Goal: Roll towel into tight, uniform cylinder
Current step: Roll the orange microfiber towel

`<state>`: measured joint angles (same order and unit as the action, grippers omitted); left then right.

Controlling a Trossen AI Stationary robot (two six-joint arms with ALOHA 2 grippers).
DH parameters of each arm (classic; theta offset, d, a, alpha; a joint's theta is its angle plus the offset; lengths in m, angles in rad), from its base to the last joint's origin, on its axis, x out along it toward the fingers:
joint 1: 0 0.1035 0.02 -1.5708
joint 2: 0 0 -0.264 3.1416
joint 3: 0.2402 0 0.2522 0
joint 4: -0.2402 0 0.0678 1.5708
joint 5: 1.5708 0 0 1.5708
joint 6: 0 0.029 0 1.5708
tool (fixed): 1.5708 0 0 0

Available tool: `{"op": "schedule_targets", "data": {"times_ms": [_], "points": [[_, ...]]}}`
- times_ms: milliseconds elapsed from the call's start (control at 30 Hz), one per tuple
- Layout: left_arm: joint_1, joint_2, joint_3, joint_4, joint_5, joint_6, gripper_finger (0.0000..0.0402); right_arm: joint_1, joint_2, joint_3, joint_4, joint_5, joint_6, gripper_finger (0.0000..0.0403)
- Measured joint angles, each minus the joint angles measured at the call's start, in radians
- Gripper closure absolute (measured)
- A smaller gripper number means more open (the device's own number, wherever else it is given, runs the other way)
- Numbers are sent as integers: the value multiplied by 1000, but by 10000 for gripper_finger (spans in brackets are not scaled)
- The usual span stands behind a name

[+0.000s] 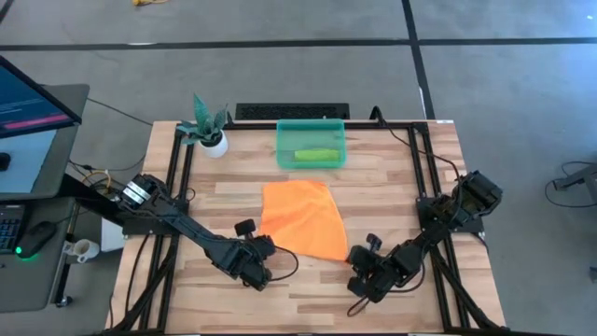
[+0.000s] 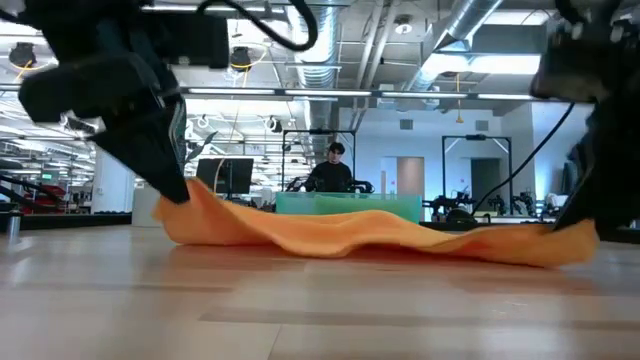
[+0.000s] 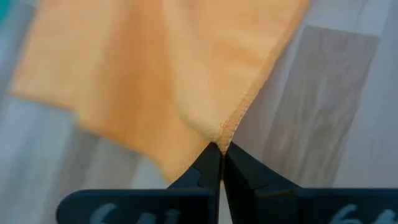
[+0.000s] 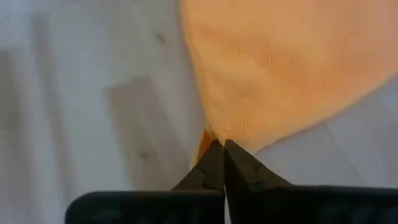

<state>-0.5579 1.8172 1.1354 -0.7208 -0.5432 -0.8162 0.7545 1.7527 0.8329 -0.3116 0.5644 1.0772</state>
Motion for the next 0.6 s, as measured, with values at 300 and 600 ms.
{"op": "schedule_targets", "data": {"times_ms": [300, 600], "points": [[-14, -8, 295, -524, -96, 64, 401, -18, 0, 311, -367, -43, -222, 395], [-45, -46, 526, -837, -255, 113, 401, -22, 0, 626, -924, -1, -264, 389]]}}
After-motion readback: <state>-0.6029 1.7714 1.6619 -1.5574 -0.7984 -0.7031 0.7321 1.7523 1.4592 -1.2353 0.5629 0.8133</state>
